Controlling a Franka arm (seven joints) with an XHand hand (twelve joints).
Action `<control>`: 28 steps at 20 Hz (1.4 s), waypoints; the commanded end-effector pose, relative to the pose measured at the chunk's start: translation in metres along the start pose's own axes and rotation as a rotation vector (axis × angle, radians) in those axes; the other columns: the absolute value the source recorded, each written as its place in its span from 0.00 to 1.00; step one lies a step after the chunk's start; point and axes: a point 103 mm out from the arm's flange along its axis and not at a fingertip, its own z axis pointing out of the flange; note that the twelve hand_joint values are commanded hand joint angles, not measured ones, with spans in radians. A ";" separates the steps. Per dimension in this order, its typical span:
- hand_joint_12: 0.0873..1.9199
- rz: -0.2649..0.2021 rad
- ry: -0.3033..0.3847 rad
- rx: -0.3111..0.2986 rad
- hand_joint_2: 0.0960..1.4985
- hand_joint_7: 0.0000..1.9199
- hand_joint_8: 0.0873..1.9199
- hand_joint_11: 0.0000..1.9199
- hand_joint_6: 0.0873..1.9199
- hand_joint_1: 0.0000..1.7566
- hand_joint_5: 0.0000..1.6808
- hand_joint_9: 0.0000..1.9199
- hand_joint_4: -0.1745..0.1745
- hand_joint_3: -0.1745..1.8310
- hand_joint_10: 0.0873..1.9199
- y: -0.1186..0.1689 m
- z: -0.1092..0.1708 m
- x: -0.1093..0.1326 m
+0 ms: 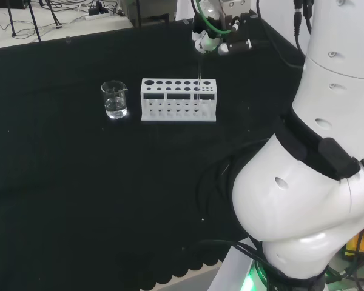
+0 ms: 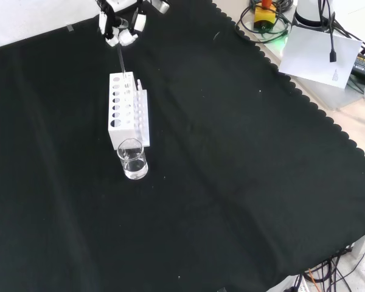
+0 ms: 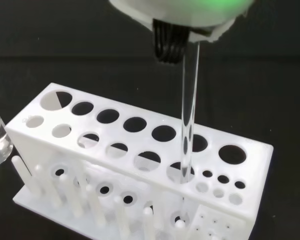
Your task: Put the glass rod back on the white test tube rack.
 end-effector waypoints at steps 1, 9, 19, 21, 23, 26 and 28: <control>0.38 -0.023 0.003 0.022 0.42 0.62 0.58 0.88 0.36 0.75 0.65 0.89 0.00 0.46 0.42 0.004 0.008 0.003; 0.37 -0.019 0.001 0.016 0.26 0.69 0.35 0.94 0.36 0.79 0.60 0.94 0.00 0.53 0.36 -0.004 0.000 -0.003; 0.51 -0.022 -0.004 0.008 0.10 0.52 0.35 1.00 0.36 0.86 0.24 0.97 0.00 0.59 0.33 -0.006 -0.009 0.002; 0.51 -0.020 -0.006 0.008 0.10 0.51 0.35 1.00 0.35 0.86 0.24 0.97 0.00 0.59 0.34 -0.008 -0.011 0.002; 0.52 -0.017 -0.010 0.002 0.10 0.51 0.35 1.00 0.35 0.86 0.24 0.97 0.00 0.59 0.34 -0.009 -0.012 0.002; 0.52 -0.015 -0.009 -0.003 0.10 0.51 0.35 1.00 0.35 0.86 0.24 0.96 0.00 0.59 0.34 -0.011 -0.013 0.002; 0.51 -0.015 -0.009 -0.001 0.10 0.51 0.35 1.00 0.35 0.86 0.24 0.96 0.00 0.59 0.34 -0.012 -0.014 0.002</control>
